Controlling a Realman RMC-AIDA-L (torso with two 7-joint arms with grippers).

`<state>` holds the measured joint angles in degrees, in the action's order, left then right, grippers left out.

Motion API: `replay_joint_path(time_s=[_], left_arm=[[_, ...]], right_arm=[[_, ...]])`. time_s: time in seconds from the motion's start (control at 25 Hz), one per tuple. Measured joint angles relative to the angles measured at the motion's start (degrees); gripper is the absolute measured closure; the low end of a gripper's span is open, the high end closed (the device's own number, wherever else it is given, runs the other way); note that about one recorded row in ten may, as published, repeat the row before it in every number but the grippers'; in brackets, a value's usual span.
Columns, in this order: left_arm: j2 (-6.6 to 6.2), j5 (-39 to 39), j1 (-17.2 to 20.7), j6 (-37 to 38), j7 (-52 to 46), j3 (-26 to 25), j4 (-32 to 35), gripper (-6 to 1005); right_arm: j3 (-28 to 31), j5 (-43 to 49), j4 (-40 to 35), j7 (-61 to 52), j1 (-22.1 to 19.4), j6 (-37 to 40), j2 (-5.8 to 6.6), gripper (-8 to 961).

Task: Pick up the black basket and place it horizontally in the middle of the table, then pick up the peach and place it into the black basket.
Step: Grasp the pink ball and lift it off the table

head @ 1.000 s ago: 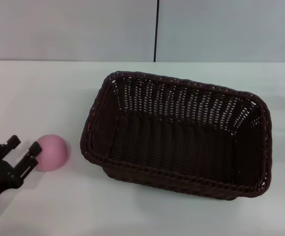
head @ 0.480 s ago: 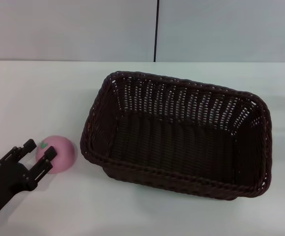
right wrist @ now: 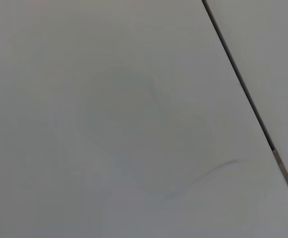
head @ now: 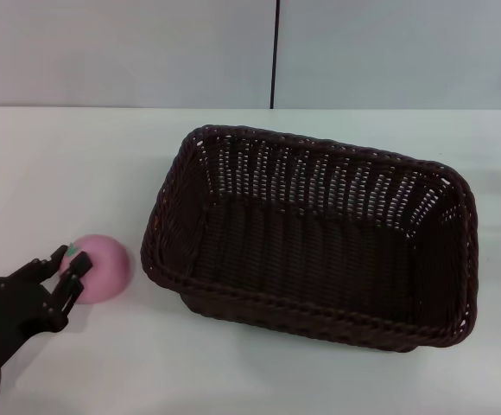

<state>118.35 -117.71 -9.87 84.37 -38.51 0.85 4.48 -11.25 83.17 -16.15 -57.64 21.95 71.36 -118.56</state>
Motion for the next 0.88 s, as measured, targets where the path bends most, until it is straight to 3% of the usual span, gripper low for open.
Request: replay_joint_path(time_s=[0.36, 0.56, 0.88], left_arm=[[0.04, 0.24, 0.03, 0.28, 0.02, -0.08, -0.09, 768], [0.04, 0.5, 0.08, 1.23, 0.06, -0.49, -0.26, 806], [-0.13, 0.61, -0.08, 6.58, -1.83, -7.09, -2.76, 868]], right_arm=[[0.0, -0.03, 0.54, 0.04, 0.11, -0.63, 0.0, 329], [0.32, -0.03, 0.72, 0.06, 0.11, -0.69, 0.0, 329], [0.12, -0.03, 1.24, 0.07, 0.13, -0.82, -0.09, 331]])
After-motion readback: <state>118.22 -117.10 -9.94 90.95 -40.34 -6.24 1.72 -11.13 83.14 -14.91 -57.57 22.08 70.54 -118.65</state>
